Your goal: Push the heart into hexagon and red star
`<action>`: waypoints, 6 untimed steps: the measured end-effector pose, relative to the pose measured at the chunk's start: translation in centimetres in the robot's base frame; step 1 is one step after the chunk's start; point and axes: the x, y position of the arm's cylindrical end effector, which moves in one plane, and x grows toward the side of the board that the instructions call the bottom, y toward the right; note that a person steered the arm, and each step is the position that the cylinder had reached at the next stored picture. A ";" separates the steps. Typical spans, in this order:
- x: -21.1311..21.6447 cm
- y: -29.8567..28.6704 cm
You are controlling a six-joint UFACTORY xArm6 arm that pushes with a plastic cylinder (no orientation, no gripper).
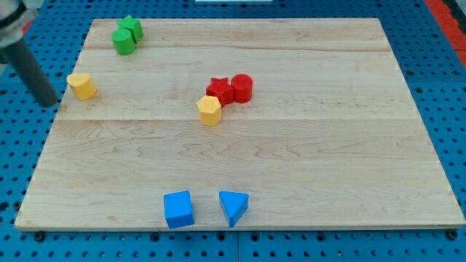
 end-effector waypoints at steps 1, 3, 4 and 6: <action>-2.6 7.4; -3.8 15.7; -6.0 9.8; -0.4 21.5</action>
